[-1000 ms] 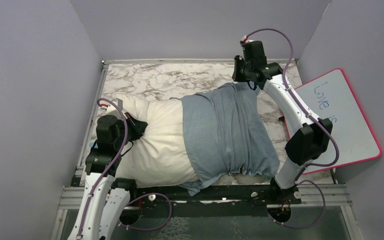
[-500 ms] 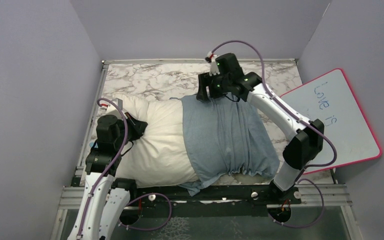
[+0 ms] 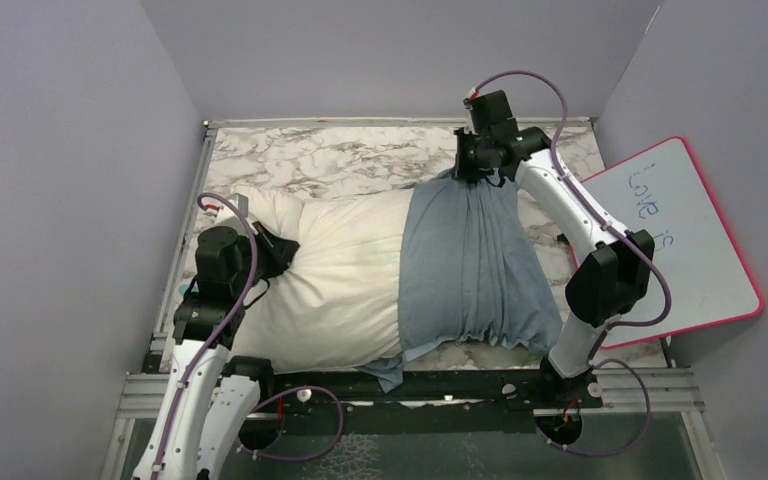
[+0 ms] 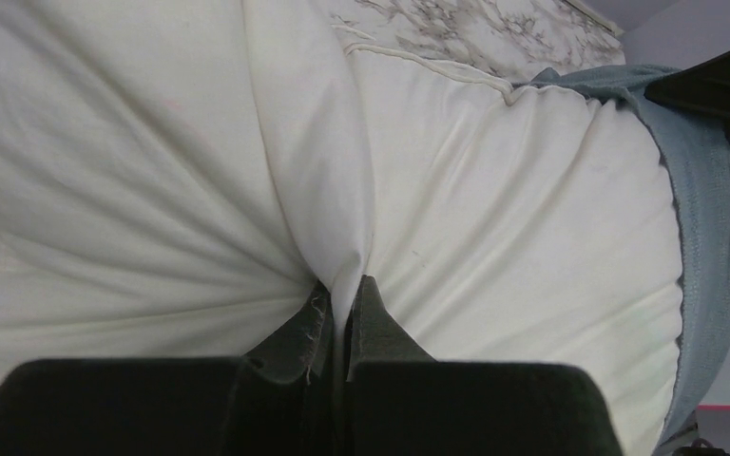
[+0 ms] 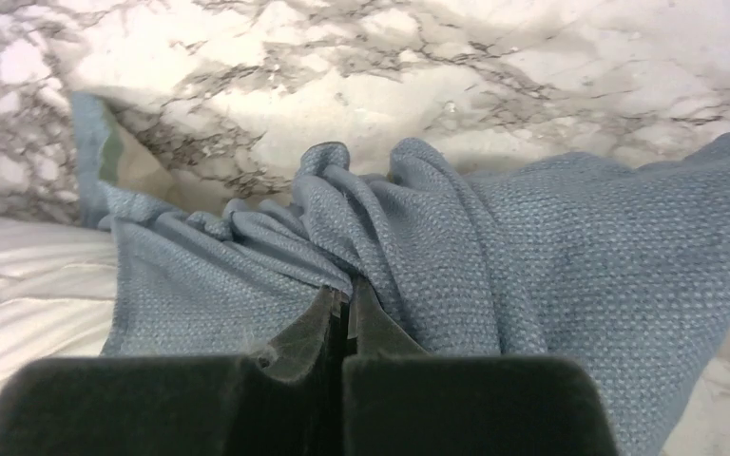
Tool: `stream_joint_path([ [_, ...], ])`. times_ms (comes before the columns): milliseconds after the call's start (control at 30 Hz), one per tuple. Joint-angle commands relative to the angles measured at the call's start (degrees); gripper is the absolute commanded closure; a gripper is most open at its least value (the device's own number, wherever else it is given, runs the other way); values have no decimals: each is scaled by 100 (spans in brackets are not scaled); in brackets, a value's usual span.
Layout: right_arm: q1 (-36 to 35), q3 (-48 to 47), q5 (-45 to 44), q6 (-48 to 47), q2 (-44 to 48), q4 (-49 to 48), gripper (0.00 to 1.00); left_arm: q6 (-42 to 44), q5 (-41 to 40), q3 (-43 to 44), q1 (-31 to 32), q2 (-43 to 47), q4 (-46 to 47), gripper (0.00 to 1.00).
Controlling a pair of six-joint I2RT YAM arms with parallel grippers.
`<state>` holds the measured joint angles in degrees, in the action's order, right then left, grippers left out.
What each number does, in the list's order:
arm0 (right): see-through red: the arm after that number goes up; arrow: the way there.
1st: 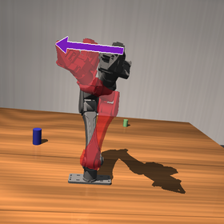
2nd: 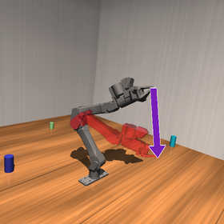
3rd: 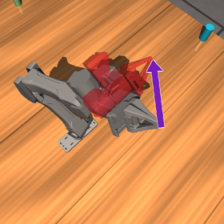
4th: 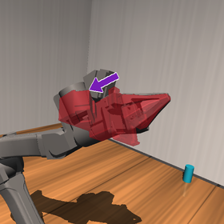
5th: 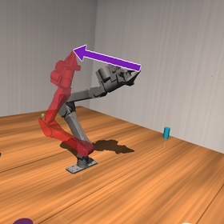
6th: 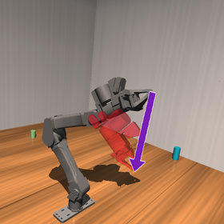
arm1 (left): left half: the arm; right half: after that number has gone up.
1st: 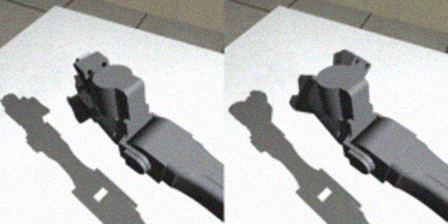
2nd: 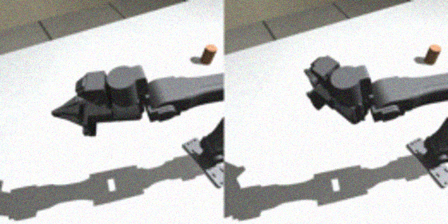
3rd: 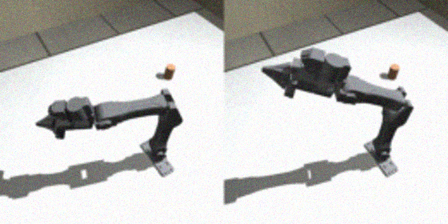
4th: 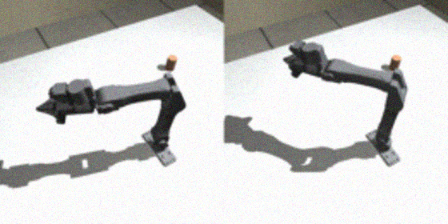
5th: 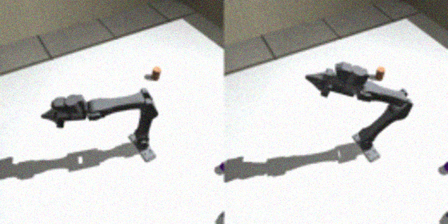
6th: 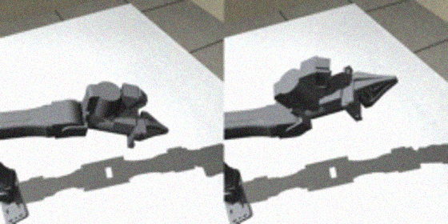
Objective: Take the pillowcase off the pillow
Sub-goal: Remove the pillow from the pillowcase.
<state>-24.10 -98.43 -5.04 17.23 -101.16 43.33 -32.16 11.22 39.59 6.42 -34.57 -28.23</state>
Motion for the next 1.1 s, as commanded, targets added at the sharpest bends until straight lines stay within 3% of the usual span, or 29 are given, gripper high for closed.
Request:
stream_joint_path([
  [0,451,-392,783,-280,-20,-76,100,117,-101,-91,-31,36,-626,100],
  [67,350,-82,1558,-272,211,-342,98,106,-124,-89,-35,29,-630,100],
  [133,232,93,1670,-284,418,-461,82,98,-122,-83,-28,21,-645,100],
  [300,212,-26,99,-304,826,-135,40,87,-157,-74,-30,43,-669,100],
  [433,339,227,-1159,-122,1217,-197,24,79,-138,-70,-32,42,-668,100],
  [633,1044,899,-858,387,1417,-383,8,103,-123,-68,-29,-20,-660,100],
  [767,1592,1146,90,683,1047,-380,8,105,-128,-72,-27,-7,-653,100],
  [867,1835,1270,1538,651,695,-578,19,159,-47,-82,-31,-56,-603,100],
  [1000,1837,1421,3319,555,405,-815,54,255,213,-42,-26,-179,-467,96],
  [1067,1832,1717,3930,750,485,-1226,75,330,328,149,-29,-321,-421,67],
])
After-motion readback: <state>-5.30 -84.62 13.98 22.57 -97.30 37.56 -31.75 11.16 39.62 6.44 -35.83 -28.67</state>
